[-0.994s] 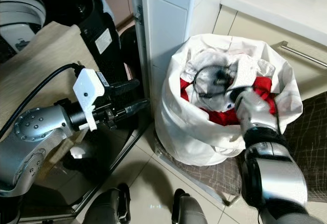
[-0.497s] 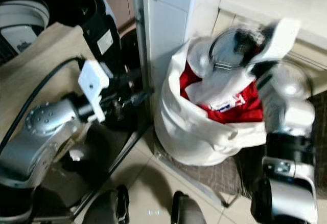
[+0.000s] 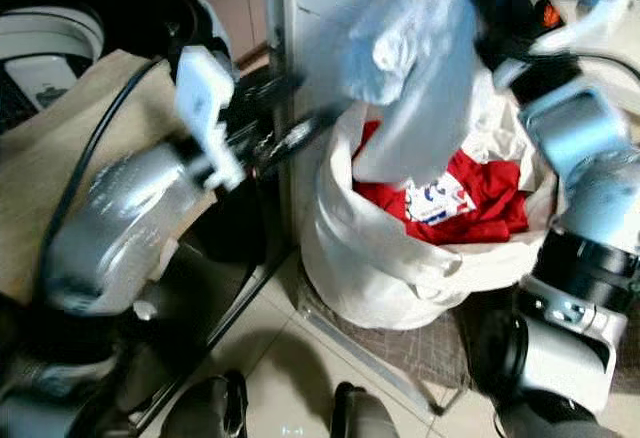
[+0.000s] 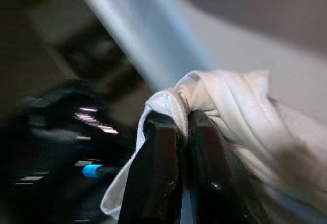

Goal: Clothes washing

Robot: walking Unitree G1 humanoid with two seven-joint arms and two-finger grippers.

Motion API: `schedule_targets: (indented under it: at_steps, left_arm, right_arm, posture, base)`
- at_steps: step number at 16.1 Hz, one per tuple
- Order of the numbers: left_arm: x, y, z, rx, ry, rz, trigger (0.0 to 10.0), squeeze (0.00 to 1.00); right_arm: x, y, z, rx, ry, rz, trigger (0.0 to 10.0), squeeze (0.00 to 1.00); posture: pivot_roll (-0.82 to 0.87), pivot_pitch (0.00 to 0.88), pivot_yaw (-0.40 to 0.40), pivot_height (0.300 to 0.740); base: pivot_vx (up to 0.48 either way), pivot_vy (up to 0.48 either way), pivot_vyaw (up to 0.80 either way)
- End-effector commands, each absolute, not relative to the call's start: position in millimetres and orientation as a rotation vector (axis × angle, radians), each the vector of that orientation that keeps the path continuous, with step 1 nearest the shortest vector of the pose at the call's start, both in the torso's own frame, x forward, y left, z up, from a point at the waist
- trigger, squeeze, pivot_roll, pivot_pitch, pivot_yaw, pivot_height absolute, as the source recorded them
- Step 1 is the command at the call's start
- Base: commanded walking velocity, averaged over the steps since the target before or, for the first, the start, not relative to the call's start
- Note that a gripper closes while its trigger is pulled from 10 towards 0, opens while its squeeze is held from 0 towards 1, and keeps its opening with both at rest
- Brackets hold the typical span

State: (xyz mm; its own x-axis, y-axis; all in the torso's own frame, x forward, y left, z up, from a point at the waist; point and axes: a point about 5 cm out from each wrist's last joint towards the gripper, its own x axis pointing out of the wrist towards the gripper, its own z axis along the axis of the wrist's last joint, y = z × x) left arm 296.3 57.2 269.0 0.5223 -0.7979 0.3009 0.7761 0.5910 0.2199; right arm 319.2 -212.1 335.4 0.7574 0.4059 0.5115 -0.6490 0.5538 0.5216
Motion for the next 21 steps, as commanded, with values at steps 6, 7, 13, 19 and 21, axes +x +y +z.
schedule_targets:
  at_steps: [6,7,13,19,21]
  left_arm:
    - [307.8,38.4,286.5,0.005,-0.51,-0.869,10.0,1.0]
    - [310.5,36.8,288.2,0.028,-0.541,-0.829,10.0,1.0]
    - [287.8,18.7,284.3,-0.126,-0.581,-1.055,10.0,0.0]
    - [307.0,29.9,277.0,-0.022,-0.532,-0.88,0.0,0.0]
    - [310.5,33.2,281.2,-0.037,-0.539,-0.842,0.0,0.0]
  right_arm:
    - [290.2,-184.0,355.8,0.87,-0.366,0.885,0.0,0.0]
    - [286.5,-179.8,356.3,0.888,-0.349,0.916,0.0,0.0]
    - [282.5,-172.6,353.5,0.892,-0.3,0.933,0.0,0.0]
    - [281.5,-166.1,351.3,0.892,-0.278,0.938,0.0,0.0]
    - [280.9,-163.2,350.7,0.89,-0.274,0.944,0.0,0.0]
  posture:
    - [-0.07,0.095,-0.024,0.74]
    - [-0.08,0.095,-0.023,0.74]
    - [-0.07,0.097,-0.024,0.74]
    - [-0.07,0.086,-0.025,0.74]
    - [-0.07,0.082,-0.025,0.74]
  base:
    - [0.0,0.0,0.0]
    - [0.0,0.0,0.0]
    - [0.0,0.0,0.0]
    - [0.0,0.0,0.0]
    - [0.0,0.0,0.0]
